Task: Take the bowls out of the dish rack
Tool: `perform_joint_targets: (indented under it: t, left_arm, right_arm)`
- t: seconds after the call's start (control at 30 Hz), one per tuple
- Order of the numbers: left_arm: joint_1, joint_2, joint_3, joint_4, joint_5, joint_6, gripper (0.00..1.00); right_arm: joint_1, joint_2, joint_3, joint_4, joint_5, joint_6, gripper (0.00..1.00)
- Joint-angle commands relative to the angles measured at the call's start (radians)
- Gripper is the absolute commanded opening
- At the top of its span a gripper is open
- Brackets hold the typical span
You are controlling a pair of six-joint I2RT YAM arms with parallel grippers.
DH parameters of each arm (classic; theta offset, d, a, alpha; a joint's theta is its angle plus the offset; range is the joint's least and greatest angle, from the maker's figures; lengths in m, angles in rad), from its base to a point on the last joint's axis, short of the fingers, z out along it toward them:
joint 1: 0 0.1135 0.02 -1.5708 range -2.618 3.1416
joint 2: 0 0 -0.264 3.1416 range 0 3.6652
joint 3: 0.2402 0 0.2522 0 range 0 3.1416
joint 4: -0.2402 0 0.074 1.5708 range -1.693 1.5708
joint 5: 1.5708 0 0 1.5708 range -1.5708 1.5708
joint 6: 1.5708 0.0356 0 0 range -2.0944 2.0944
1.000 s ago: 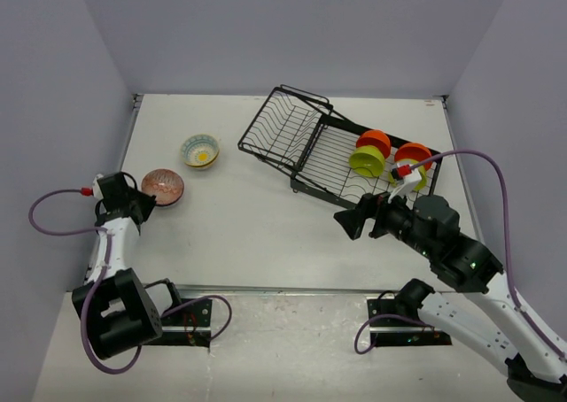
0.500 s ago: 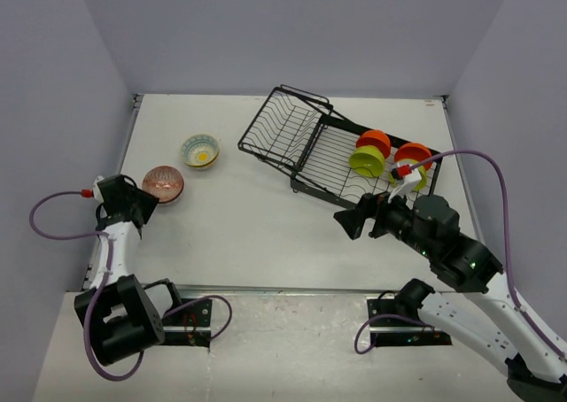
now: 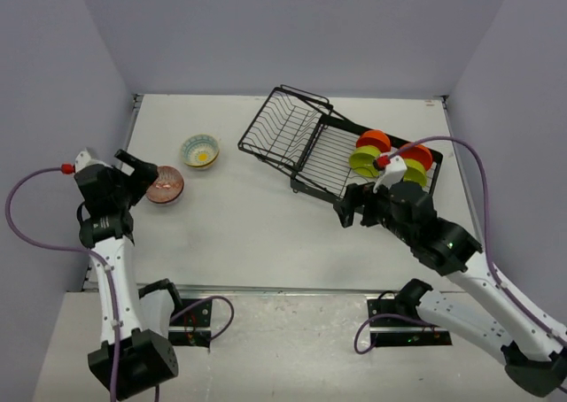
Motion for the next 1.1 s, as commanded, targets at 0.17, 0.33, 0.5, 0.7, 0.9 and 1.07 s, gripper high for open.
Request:
perform_joint_targets:
  t: [0.17, 0.33, 0.5, 0.7, 0.9, 1.07]
  left_arm:
    - [-0.233, -0.196, 0.201, -0.207, 0.068, 0.276, 1.0]
    - [-0.4, -0.181, 0.15, -0.2, -0.039, 0.343, 1.0]
    - [-0.576, -0.105, 0.148, -0.198, -0.194, 0.342, 1.0]
    - [-0.619, -0.148, 0.081, -0.132, -0.162, 0.345, 1.0]
    - [-0.622, -0.14, 0.07, -0.118, -0.144, 0.346, 1.0]
    - [-0.623, -0.158, 0.062, -0.112, -0.144, 0.345, 1.0]
  right_arm:
    - [-0.077, 0.407, 0.118, 0.097, 0.462, -0.458, 0.99]
    - [-0.157, 0.655, 0.153, 0.339, 0.528, -0.779, 0.99]
    - [-0.201, 0.848, 0.208, 0.538, 0.637, -0.97, 0.93]
    - [-0.227, 0.987, 0.218, 0.701, 0.64, -1.141, 0.84]
    - [-0.266, 1.085, 0.23, 0.755, 0.636, -1.198, 0.72]
    - [-0.276, 1.111, 0.189, 0.836, 0.656, -1.21, 0.6]
